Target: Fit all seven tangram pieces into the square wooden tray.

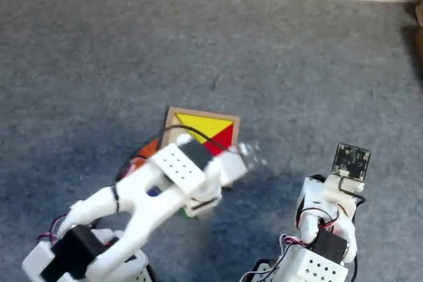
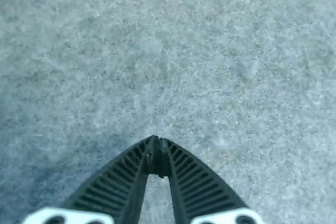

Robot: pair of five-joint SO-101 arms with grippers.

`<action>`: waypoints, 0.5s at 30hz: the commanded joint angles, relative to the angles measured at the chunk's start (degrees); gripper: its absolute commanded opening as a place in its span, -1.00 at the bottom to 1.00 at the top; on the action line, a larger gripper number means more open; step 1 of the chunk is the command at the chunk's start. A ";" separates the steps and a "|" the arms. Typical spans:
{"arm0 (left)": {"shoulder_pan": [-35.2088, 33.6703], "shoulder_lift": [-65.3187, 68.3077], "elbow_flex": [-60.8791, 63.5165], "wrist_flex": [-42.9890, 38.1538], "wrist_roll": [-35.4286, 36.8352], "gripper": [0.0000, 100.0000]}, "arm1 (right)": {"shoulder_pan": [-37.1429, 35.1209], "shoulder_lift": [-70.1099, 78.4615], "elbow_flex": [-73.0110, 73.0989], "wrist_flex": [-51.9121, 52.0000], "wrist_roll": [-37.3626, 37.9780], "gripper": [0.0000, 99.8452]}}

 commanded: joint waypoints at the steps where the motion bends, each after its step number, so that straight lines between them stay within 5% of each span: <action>1: -7.96 -4.53 -3.74 0.70 0.53 -0.80 | 0.31 -0.84 5.32 -1.27 -0.09 -0.99; 8: -16.92 1.54 -13.41 -0.97 0.53 -0.80 | 0.31 -0.84 5.32 -1.27 -0.09 -0.99; 15: -18.07 17.63 -24.40 -2.46 0.35 -0.79 | 0.31 -0.84 5.32 -1.27 -0.09 -0.99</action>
